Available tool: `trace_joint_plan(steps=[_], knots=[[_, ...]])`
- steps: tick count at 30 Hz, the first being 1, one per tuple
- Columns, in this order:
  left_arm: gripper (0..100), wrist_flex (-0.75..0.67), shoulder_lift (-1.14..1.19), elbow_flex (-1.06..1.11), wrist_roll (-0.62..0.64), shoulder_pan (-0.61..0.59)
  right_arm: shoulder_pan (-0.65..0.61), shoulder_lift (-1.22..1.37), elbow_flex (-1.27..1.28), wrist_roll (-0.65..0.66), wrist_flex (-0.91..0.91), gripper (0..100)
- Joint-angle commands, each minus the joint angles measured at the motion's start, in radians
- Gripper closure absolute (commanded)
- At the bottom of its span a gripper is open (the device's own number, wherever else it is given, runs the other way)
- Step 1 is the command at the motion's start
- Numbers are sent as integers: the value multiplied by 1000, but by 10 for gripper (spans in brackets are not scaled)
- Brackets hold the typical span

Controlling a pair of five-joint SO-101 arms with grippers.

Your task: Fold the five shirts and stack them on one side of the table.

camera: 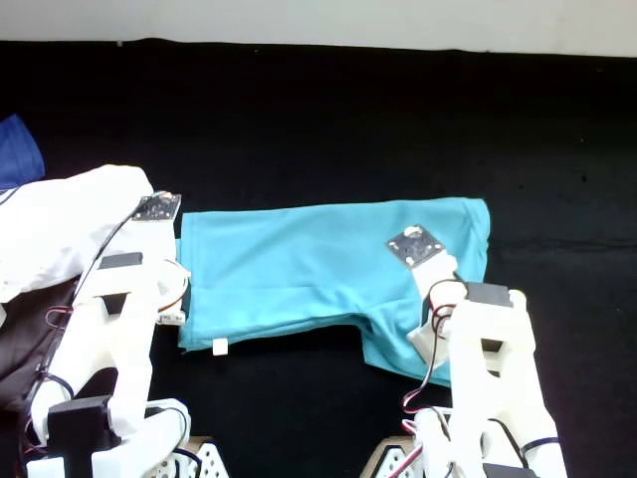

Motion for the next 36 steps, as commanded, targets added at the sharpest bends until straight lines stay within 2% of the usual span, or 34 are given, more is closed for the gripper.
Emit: trace_joint_plan(steps=[1,6,10,19,25,29,33,36], knots=[[991,-23,7,1,5,-16,15,-1,-12,-2,-13,817],[991,-23,7,1,5,-16,13,-10,-13,-184,-13,817],[991,-23,7,1,5,-16,13,-10,-15,-256,-13,817],[991,-23,7,-1,5,-15,15,-13,-28,-261,42,817],[991,-23,8,-1,6,-15,16,-62,-226,-281,280,817],[991,-23,8,-1,6,-15,16,-186,-249,-338,349,820],[991,-23,8,-1,6,-15,21,-245,-122,-348,335,820],[991,-23,8,-1,6,-15,61,-243,-5,-345,206,820]])
